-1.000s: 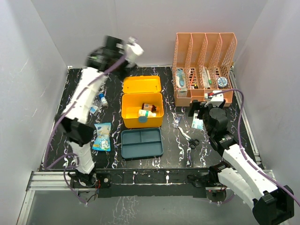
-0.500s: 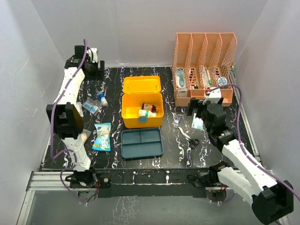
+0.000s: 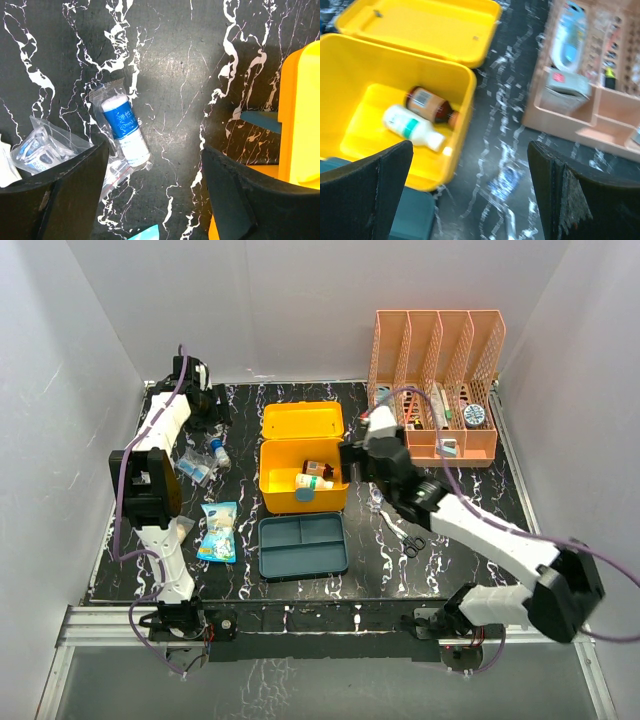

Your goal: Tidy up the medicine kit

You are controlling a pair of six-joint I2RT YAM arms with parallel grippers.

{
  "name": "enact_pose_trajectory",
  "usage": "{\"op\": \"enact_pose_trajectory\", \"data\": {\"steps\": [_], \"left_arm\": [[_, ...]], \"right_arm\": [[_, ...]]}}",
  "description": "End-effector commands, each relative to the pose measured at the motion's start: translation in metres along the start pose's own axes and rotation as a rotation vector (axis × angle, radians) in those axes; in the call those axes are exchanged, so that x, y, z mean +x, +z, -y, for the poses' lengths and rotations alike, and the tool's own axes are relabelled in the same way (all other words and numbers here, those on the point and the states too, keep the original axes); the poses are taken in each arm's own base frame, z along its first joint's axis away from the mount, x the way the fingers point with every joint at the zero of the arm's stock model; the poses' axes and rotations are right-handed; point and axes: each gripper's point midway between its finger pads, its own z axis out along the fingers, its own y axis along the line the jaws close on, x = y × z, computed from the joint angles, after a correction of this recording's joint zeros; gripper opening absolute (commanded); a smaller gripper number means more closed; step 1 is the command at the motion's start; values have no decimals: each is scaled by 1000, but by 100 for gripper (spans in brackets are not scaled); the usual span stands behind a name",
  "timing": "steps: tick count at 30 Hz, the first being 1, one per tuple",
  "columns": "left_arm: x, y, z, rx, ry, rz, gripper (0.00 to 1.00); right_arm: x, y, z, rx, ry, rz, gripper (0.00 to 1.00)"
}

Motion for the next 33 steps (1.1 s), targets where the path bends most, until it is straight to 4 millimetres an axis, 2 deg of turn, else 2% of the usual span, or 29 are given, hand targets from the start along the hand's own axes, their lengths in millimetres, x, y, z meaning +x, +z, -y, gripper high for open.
{"op": "enact_pose_trajectory", "data": {"steps": [1,2,5,9,14,20,27,29,33], "left_arm": [[-9,-11,3,1,-28,36,73],[-7,-12,2,-4,-31,33,73],[1,-10,-1,-15,-40,11,73],[17,2,-6,-37,-72,-40,70],[34,18,-13,-73,-134,-70,66],[42,37,-17,-100,-193,-93,63],[54,64,-21,-120,-215,-138,62],[56,68,-22,-122,-215,-144,53],[54,66,-18,-93,-201,-141,2]], "right_arm": [[-49,11,-50,-39,-20,62,98],[-62,12,-60,-55,-15,77,98],[-75,14,-83,-78,-12,87,98],[-81,10,-94,-66,-17,96,98],[-74,1,-92,-53,-12,100,98],[-71,-9,-81,-33,-3,104,98],[-70,-11,-76,-13,-11,102,98],[-69,-10,-74,-8,-15,98,98],[-68,-11,-72,2,-20,96,98]]}}
